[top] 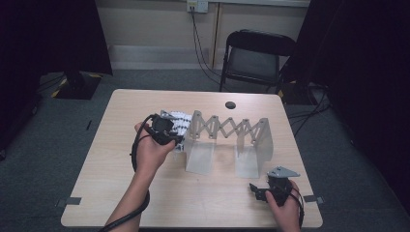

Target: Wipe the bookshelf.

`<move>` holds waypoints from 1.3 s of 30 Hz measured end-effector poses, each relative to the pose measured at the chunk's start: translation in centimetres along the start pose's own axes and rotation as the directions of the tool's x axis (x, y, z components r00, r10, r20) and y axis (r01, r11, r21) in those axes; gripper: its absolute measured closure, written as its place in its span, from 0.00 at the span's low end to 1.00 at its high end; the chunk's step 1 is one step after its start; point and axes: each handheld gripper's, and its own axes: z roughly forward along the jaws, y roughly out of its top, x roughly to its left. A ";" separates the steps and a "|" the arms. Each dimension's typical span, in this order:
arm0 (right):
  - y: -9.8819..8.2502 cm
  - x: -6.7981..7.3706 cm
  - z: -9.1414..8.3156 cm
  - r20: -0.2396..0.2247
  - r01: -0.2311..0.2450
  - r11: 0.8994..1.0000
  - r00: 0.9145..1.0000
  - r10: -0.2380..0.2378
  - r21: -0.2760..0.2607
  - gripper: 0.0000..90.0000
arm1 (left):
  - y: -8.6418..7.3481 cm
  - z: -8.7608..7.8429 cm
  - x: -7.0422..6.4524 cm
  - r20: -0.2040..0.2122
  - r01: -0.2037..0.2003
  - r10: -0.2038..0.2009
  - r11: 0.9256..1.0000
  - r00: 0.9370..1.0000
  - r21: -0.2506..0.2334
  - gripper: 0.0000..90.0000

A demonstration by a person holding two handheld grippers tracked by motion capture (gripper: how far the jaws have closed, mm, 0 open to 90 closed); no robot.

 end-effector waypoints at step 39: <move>0.0 0.0 0.0 0.000 0.000 1.000 1.000 0.000 0.000 0.14 | -7.2 7.3 0.0 0.050 0.063 -0.072 0.984 0.996 0.165 0.85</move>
